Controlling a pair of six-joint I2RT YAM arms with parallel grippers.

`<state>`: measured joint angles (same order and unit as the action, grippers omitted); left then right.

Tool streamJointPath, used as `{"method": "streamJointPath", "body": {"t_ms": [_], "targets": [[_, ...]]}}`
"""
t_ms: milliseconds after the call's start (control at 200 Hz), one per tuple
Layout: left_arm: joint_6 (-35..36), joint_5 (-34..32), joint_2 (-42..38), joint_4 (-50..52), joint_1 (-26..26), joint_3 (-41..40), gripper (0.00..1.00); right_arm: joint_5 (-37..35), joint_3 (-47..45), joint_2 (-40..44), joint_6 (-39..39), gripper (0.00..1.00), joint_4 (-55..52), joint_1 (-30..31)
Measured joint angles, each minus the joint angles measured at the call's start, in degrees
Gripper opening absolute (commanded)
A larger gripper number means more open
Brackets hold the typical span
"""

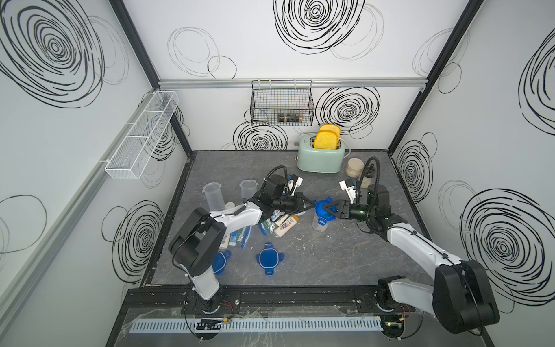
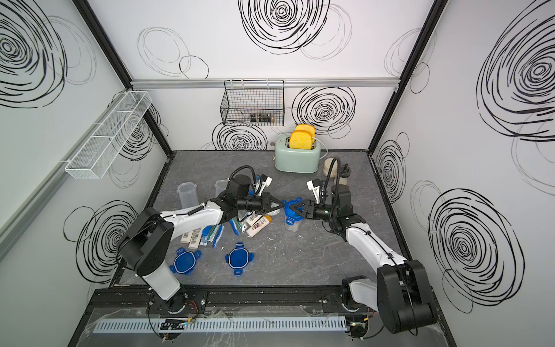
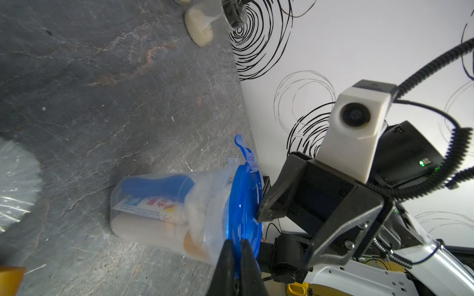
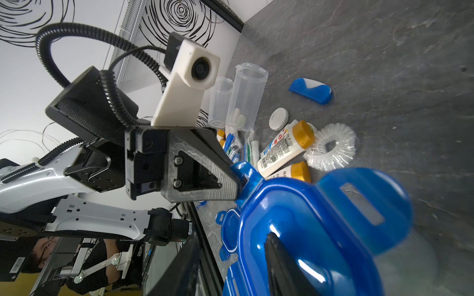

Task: Take out toiletry kits
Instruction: Open the lid of the container.

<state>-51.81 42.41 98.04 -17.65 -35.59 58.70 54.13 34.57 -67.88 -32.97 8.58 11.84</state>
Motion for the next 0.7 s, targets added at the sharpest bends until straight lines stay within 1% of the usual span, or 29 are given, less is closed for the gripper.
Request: {"method": "streamJointPath", "body": {"t_ms": [180, 455, 695], "targets": [[0.57, -0.02, -1.40, 1.11, -1.07, 1.77, 0.00, -0.07, 0.00, 2.54, -0.17, 0.45, -0.57, -1.75], [1.27, 0.00, -2.40, 2.73, -1.68, 3.82, 0.00, -0.22, -0.13, 3.89, -0.24, 0.45, -1.62, -4.11], [6.08, -1.22, -2.67, 9.14, -5.14, 7.72, 0.00, 0.15, -0.63, 5.92, -1.57, 0.46, -1.92, -7.28]]}}
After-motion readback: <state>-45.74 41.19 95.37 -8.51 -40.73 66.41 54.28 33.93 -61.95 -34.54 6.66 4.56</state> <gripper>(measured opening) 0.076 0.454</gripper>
